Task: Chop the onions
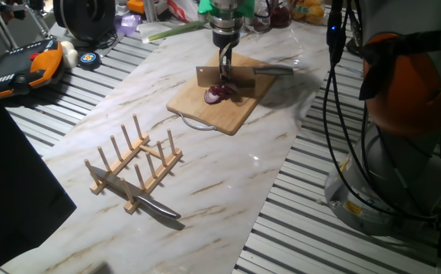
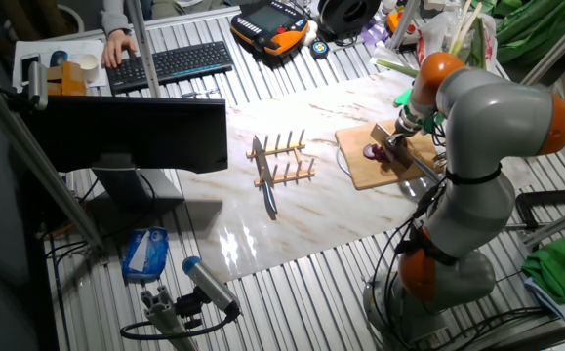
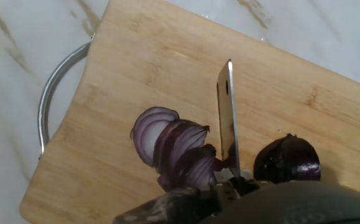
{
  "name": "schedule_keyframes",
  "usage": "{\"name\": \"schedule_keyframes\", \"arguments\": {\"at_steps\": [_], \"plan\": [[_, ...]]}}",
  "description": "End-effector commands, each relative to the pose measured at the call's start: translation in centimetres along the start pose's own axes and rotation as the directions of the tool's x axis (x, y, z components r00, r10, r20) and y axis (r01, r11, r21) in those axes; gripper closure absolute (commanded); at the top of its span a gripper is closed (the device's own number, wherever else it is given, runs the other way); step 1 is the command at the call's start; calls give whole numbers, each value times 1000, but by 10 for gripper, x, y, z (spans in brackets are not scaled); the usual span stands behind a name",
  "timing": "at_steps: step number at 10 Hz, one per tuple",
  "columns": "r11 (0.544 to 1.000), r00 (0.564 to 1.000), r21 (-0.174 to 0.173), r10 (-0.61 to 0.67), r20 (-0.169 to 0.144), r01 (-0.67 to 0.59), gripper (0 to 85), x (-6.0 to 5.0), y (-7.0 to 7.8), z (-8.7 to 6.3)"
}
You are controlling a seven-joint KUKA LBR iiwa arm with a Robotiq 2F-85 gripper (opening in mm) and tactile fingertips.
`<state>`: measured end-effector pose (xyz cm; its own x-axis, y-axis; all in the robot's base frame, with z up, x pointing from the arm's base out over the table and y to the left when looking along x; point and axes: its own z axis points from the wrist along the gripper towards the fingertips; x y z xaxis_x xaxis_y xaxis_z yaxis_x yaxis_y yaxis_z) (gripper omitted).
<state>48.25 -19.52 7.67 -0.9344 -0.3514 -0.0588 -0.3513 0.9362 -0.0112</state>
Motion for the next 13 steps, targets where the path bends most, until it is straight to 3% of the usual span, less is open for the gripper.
{"name": "schedule_keyframes", "arguments": {"at_steps": [1, 10, 13], "plan": [[1000, 1000, -1, 0, -1, 0, 843, 0, 1, 2], [1000, 1000, 4, 9, -13, -9, 843, -8, 2, -6], [1000, 1000, 0, 9, -30, -9, 843, -5, -1, -23]]}}
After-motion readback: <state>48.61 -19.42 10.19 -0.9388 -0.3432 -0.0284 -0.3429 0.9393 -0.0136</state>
